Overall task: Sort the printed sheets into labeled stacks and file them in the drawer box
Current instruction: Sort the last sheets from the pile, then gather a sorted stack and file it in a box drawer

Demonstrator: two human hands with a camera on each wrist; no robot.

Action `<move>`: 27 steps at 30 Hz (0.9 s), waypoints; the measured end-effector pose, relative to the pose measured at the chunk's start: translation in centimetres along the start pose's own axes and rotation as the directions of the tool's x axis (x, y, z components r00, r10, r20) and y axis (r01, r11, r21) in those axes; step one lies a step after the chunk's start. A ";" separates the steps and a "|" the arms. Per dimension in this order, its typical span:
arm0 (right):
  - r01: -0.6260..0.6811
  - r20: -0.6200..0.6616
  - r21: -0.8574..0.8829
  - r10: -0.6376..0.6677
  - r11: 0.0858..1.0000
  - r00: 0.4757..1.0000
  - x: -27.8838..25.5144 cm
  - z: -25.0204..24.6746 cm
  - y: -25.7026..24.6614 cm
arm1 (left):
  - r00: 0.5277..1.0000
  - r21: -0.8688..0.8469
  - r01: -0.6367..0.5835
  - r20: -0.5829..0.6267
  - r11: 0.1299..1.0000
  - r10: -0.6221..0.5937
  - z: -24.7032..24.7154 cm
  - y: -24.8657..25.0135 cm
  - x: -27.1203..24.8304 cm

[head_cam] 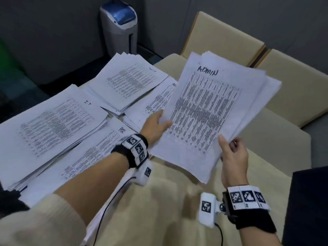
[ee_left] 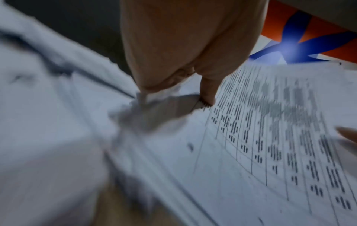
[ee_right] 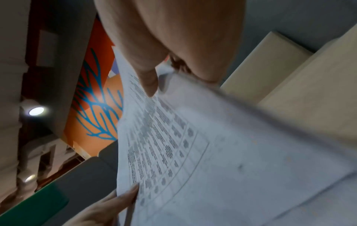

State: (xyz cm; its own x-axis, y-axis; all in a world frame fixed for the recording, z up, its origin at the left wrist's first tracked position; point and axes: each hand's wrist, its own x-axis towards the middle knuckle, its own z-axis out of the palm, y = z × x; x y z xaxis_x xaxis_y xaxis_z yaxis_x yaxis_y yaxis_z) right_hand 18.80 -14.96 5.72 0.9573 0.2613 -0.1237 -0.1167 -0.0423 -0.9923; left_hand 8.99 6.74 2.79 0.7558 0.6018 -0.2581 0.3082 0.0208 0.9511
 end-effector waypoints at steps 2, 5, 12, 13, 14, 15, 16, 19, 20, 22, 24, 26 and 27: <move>-0.062 0.004 -0.042 0.062 0.997 0.998 1.1 1.5 1.2 | 1.000 0.014 -0.014 0.013 1.000 0.014 -3.2 1.4 4.2; -0.281 0.020 -0.196 0.291 0.939 0.957 0.2 2.5 4.9 | 0.997 0.184 0.062 0.026 0.981 -0.068 -7.0 0.7 10.1; -0.475 -0.030 -0.417 0.511 0.775 0.859 -5.6 2.9 11.4 | 0.991 0.964 -0.063 0.029 0.257 0.133 -7.0 -2.6 15.1; -0.477 -0.043 -0.401 0.504 0.782 0.863 -5.6 3.3 11.5 | 0.988 0.958 -0.088 0.049 0.272 0.146 -6.7 -3.1 14.8; -0.487 -0.054 -0.394 0.509 0.780 0.859 -5.5 3.4 11.8 | 0.984 0.948 -0.106 0.057 0.300 0.166 -6.4 -3.5 14.3; -0.491 -0.057 -0.394 0.512 0.777 0.857 -5.4 3.6 12.1 | 0.980 0.935 -0.115 0.051 0.335 0.194 -6.3 -3.9 13.6; -0.500 -0.065 -0.403 0.521 0.767 0.851 -5.2 3.7 12.2 | 0.973 0.918 -0.117 0.031 0.378 0.227 -6.3 -4.1 12.7; -0.522 -0.071 -0.402 0.543 0.752 0.837 -4.9 3.8 12.6 | 0.966 0.846 -0.089 -0.056 0.526 0.254 -7.8 -4.6 9.4; -0.528 -0.071 -0.396 0.548 0.751 0.833 -5.0 3.8 12.6 | 0.966 0.824 -0.066 -0.088 0.563 0.243 -8.6 -4.9 8.3; -0.534 -0.062 -0.373 0.554 0.759 0.830 -5.2 3.7 12.6 | 0.965 0.786 -0.026 -0.142 0.617 0.222 -10.5 -5.8 5.8; -0.525 -0.041 -0.353 0.548 0.774 0.835 -5.5 3.5 12.5 | 0.963 0.752 0.006 -0.181 0.659 0.198 -12.6 -7.1 2.8; -0.516 -0.051 -0.360 0.536 0.777 0.842 -6.0 3.5 12.3 | 0.965 0.724 0.055 -0.216 0.688 0.150 -14.3 -8.6 -0.3; -0.509 -0.066 -0.353 0.521 0.785 0.851 -6.4 3.4 12.2 | 0.969 0.706 0.082 -0.223 0.704 0.110 -15.0 -9.2 -1.9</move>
State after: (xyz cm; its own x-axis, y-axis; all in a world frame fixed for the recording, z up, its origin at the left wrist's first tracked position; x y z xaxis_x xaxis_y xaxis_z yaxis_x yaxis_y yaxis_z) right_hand 10.32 -13.87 -5.62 0.7710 0.1368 -0.6219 -0.4852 -0.5063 -0.7129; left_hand -4.00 17.39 -2.94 0.6374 0.7630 -0.1075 0.6868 -0.4994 0.5281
